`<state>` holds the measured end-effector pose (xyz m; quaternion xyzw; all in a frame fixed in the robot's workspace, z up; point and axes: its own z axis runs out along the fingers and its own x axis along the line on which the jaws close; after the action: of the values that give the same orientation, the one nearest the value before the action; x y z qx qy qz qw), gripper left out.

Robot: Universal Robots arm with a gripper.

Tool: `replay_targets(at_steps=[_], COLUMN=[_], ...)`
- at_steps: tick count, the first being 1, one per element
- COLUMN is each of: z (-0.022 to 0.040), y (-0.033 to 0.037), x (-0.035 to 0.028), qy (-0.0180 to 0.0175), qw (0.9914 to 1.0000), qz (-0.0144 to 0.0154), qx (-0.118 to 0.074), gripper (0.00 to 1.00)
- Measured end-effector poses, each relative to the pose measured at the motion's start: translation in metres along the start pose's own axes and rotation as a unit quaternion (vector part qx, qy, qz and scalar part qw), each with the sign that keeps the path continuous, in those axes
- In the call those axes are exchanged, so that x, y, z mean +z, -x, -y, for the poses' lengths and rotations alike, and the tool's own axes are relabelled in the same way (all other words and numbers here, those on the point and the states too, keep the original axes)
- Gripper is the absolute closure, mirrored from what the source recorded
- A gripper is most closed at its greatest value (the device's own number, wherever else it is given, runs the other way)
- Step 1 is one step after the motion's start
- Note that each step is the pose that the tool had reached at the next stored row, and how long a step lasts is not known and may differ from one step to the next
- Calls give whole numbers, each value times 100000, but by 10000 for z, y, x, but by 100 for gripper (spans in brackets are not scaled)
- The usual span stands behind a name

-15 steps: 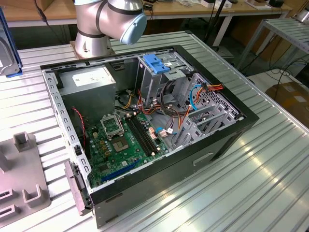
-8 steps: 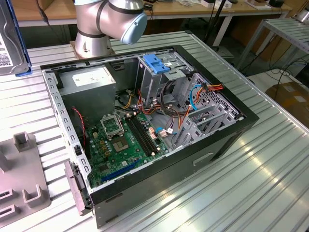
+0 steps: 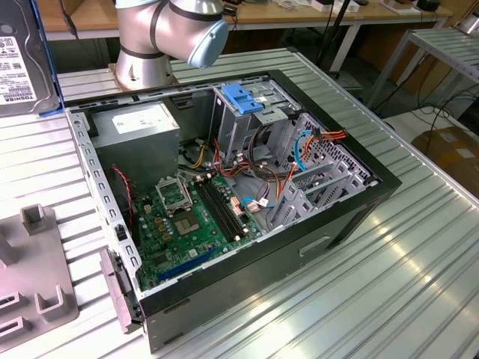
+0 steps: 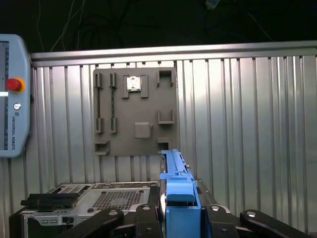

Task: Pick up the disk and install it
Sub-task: 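Pick up the disk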

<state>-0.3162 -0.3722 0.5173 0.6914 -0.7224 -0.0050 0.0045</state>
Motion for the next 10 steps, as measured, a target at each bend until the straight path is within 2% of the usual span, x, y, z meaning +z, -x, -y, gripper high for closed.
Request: replay_targets(at_steps=[7, 10], z=[107, 184], y=[0, 2], x=[0, -1], qy=[2, 0], qw=[100000, 100000], qz=[0, 0], qx=[0, -2], gripper=[63, 63])
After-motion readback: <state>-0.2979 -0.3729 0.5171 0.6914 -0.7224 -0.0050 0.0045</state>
